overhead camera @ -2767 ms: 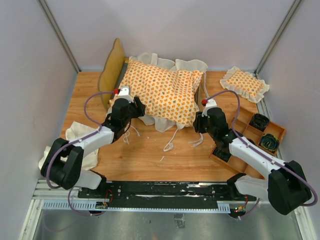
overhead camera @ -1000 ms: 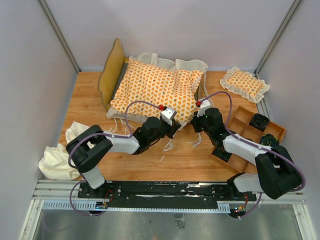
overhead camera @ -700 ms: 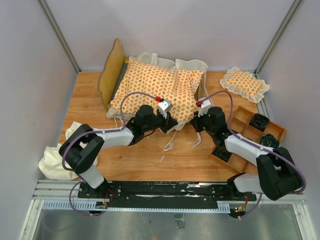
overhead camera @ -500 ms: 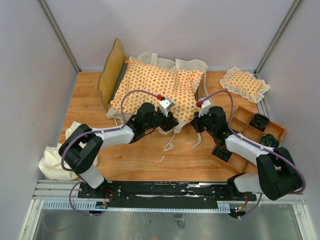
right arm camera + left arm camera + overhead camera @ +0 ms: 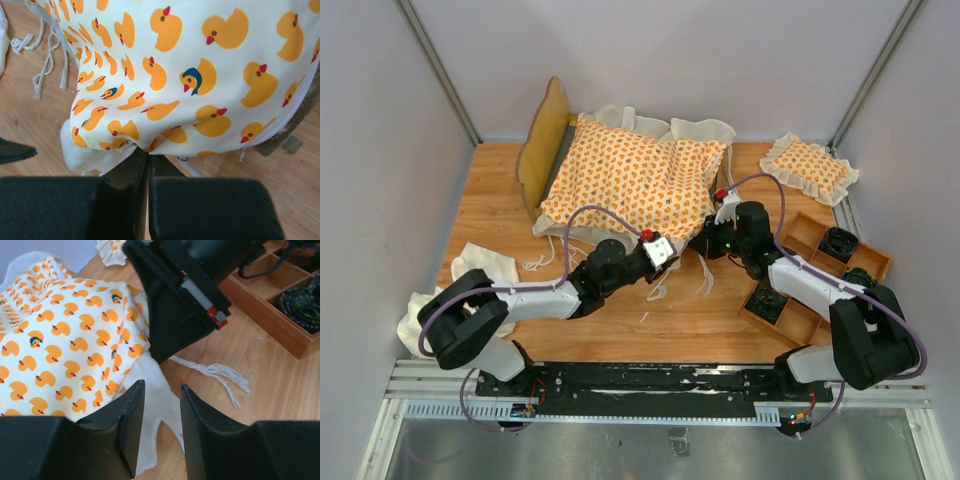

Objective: Set up the pet bed
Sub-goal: Adjust the mattress on the bed frame.

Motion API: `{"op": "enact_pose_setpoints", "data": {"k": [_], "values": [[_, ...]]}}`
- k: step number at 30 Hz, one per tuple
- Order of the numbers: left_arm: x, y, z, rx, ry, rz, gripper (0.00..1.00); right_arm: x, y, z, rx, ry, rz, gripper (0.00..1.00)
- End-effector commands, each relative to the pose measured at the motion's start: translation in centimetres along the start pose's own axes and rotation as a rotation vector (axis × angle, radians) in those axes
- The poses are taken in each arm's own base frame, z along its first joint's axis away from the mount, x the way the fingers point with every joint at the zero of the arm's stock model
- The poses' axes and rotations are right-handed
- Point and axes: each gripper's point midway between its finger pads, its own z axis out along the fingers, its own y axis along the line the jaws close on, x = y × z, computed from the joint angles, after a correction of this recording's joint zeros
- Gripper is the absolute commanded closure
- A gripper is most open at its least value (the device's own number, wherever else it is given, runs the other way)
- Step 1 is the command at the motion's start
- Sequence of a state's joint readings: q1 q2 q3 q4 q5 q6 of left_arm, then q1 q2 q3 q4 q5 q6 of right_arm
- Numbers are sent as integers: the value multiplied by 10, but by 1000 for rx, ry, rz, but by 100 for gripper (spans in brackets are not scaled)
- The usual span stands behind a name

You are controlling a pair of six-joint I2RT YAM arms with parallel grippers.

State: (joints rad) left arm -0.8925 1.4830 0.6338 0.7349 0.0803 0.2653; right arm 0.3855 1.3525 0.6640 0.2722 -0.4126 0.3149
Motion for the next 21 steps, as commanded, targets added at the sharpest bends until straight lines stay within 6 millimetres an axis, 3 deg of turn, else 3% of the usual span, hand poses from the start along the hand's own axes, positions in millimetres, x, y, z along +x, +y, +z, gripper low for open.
{"op": "enact_pose_setpoints", "data": {"k": [1,5,12,16,21], "values": [[-35,-17,-11,54,-160,200,62,-7,7,1,-32,11,78,100],[-33,-32,-8,106,-166,264,59,-8,6,-1,-26,7,83,100],[-5,-38,18,98,-83,393,54,-18,8,-8,-25,-26,83,100],[17,-27,31,27,-2,416,53,-17,10,-7,-33,-22,90,100],[34,8,31,-180,70,444,48,-17,11,-9,-39,-22,94,100]]}}
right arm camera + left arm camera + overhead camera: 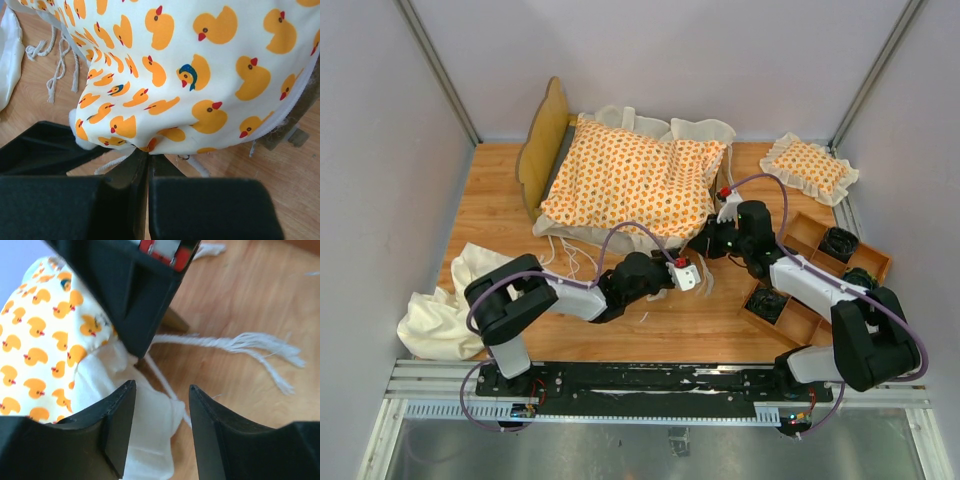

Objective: Set up the pet bed
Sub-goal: Adjust the mattress on the bed frame.

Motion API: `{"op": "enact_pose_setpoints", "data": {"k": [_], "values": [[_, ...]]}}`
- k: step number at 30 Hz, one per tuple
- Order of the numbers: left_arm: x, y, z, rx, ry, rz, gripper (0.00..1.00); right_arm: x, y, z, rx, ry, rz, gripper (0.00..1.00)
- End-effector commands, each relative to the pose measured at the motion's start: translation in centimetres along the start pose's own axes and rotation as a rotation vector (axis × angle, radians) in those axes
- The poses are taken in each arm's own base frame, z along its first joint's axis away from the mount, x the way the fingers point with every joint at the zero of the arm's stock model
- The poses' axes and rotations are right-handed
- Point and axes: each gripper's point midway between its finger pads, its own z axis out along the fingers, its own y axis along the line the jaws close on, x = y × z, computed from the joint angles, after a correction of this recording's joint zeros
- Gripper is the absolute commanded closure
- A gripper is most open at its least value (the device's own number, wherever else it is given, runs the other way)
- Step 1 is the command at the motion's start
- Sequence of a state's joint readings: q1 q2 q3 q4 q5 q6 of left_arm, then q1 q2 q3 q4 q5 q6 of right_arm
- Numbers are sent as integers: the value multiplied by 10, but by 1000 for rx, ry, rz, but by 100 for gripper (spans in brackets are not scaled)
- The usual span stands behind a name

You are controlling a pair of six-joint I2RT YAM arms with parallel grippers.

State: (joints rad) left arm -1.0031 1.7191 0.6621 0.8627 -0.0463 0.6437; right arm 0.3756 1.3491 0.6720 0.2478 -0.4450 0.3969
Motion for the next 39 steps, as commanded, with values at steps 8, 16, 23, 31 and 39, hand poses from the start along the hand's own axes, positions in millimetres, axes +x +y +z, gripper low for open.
{"op": "enact_pose_setpoints", "data": {"k": [8,16,23,31,39], "values": [[28,53,4,-346,132,98,45,-23,12,-8,-42,-52,3,100],[35,72,1,-501,139,131,42,-21,19,-9,-81,-46,15,100],[19,75,-1,-517,67,125,94,-21,19,-10,-80,-52,22,100],[-4,43,-26,-314,-91,69,100,-28,-9,-11,28,-98,35,100],[-14,8,-29,-104,-144,53,100,-30,-29,-16,70,-110,48,100]]}}
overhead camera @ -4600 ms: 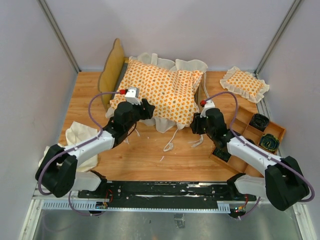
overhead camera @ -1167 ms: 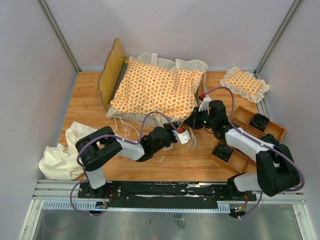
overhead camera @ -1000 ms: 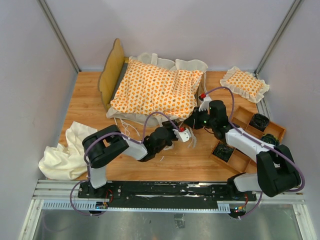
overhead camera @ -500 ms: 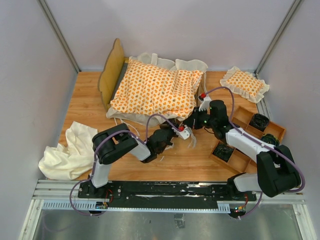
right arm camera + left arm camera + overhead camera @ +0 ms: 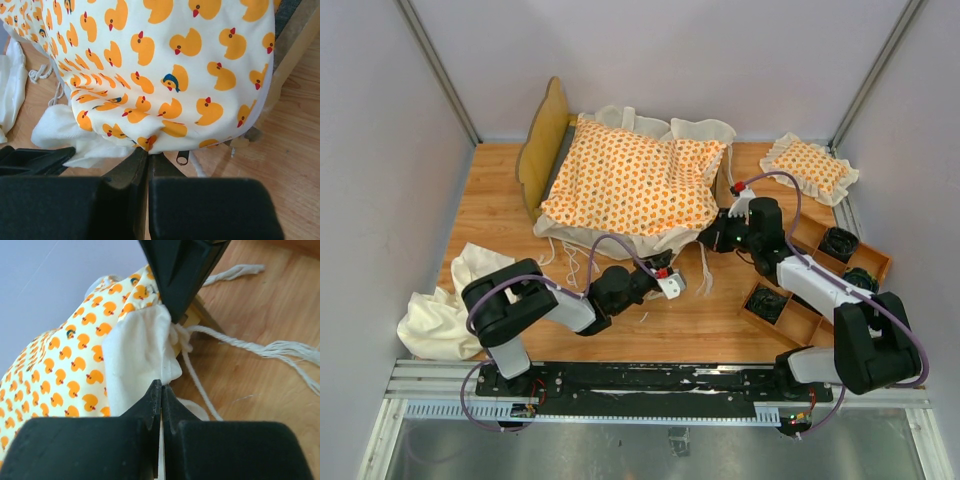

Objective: Set up the pet bed
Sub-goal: Adjust the mattress on the bed frame.

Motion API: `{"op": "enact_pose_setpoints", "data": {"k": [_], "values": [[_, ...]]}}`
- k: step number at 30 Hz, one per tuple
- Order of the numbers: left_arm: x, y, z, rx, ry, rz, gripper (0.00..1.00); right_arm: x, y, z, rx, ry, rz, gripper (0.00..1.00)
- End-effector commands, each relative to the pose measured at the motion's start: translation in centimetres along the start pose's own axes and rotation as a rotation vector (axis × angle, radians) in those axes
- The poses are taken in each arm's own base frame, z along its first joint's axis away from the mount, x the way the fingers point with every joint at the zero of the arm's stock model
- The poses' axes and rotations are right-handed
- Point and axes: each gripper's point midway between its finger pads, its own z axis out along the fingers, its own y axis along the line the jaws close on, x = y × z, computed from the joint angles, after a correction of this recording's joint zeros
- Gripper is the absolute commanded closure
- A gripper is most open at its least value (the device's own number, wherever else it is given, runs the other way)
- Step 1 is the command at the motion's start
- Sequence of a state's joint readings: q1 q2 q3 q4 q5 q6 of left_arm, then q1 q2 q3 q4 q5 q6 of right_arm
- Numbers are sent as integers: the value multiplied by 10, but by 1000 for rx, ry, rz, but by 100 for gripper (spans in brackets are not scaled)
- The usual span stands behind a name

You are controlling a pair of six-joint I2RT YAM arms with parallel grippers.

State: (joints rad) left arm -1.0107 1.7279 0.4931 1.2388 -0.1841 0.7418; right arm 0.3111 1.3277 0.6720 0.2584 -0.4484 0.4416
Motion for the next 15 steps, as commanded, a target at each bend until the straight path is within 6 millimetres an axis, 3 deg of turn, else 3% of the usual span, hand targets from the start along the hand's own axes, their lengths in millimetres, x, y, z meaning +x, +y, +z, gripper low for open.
{"op": "enact_pose_setpoints", "data": {"k": [1,11,15], "values": [[-16,-24,-2,136,-68,-35,100,-14,-15,-7,35,-56,-11,100],[-18,-55,-25,334,-100,7,100,-14,-23,-8,54,-55,1,100],[-11,-55,-30,334,-86,24,100,-16,-24,-8,59,-59,2,100]]}}
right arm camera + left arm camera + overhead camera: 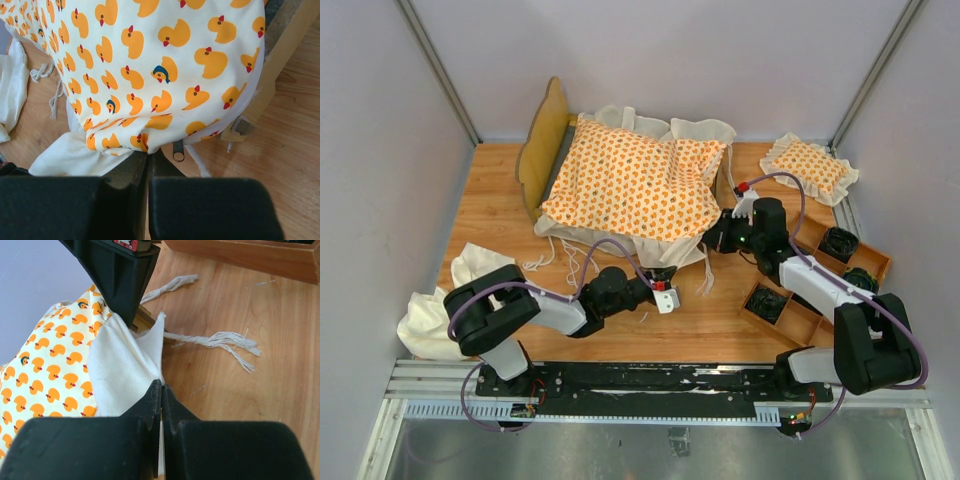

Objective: Set up the pet bed
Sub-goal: Adjust the mattress on the bed frame.

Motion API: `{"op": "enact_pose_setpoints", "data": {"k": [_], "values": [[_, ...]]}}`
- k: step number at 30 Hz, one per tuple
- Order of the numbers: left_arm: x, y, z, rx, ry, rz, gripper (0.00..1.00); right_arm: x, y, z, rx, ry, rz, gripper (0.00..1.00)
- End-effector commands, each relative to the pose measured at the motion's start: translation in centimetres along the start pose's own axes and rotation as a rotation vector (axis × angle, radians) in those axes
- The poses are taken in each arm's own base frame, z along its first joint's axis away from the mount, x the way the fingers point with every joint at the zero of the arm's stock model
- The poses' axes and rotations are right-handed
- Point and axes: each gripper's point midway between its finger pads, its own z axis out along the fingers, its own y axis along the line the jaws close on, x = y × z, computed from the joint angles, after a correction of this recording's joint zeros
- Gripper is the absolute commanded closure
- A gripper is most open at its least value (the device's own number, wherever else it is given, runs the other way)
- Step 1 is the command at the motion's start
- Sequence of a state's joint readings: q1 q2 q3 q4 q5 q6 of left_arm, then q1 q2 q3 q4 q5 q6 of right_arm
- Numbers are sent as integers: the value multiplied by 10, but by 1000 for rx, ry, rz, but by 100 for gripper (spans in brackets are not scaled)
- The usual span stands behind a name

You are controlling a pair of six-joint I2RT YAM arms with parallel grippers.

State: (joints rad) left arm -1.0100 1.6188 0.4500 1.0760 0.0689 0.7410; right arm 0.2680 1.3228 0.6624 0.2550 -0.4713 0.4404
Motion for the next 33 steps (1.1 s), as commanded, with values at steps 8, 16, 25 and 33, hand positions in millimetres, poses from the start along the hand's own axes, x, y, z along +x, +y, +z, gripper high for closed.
{"op": "enact_pose_setpoints", "data": {"k": [8,16,25,33], "values": [[-3,21,-3,-139,4,-181,55,-12,-18,-8,88,-4,-43,93],[-13,65,-10,-328,114,-482,37,-10,-31,-45,267,4,-12,62],[-2,135,-32,-521,290,-789,37,-32,-4,-52,192,-109,-9,54],[52,190,-74,-711,454,-833,38,-8,8,-21,179,-125,79,53]]}}
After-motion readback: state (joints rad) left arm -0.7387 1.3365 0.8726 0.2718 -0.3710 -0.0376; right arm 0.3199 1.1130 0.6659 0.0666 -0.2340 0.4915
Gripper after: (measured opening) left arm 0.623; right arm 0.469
